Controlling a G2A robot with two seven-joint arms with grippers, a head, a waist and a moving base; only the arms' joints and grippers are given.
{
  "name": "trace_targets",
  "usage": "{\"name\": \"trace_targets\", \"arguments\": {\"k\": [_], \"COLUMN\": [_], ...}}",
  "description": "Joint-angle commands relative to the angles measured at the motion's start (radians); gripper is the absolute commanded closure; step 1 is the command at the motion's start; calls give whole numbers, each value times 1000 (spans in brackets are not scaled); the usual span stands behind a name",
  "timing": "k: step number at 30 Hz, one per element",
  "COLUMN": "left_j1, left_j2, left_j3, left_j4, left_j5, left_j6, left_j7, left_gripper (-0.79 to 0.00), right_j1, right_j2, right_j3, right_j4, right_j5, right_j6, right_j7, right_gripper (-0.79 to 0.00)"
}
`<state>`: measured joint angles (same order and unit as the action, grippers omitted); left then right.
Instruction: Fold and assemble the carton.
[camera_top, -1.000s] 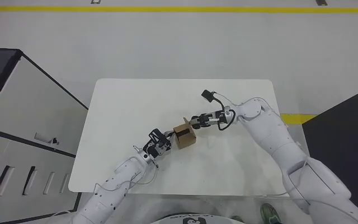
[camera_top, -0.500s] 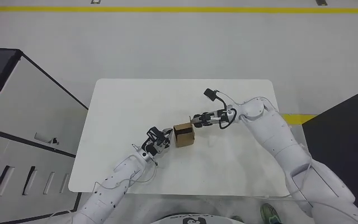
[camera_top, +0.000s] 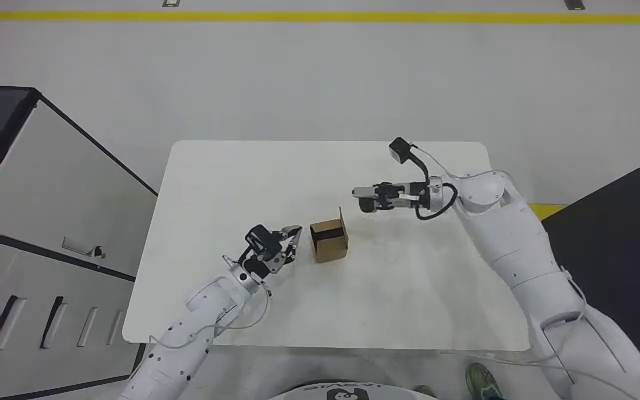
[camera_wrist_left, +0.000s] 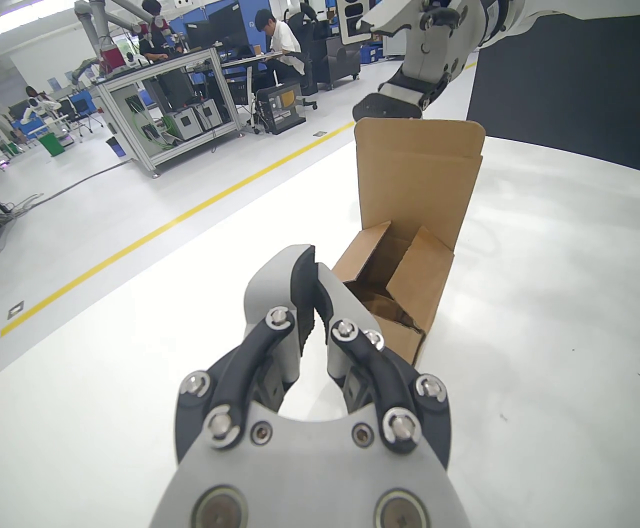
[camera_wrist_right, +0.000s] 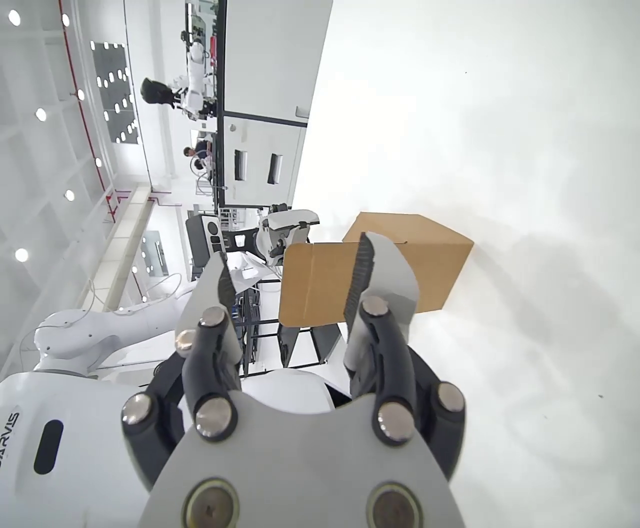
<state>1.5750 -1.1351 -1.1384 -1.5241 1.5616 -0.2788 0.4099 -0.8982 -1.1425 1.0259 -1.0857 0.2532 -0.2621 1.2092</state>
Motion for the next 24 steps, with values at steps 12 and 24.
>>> {"name": "trace_targets", "arguments": {"k": [12, 24], "left_j1": [22, 22], "left_j2": [10, 10], "left_j3": [-35, -35], "left_j4": [2, 2], "left_j5": [-4, -4], "left_j6": [-46, -46], "left_j7": [-68, -68], "left_gripper": [-785, 0], "right_j1": [-12, -33], "right_j2": [15, 17], "right_j3": [5, 16], "right_j4": [-59, -81], "right_j5": [-75, -41], "right_j6": [40, 58], "right_j7": [32, 12], "right_gripper": [-785, -785]}}
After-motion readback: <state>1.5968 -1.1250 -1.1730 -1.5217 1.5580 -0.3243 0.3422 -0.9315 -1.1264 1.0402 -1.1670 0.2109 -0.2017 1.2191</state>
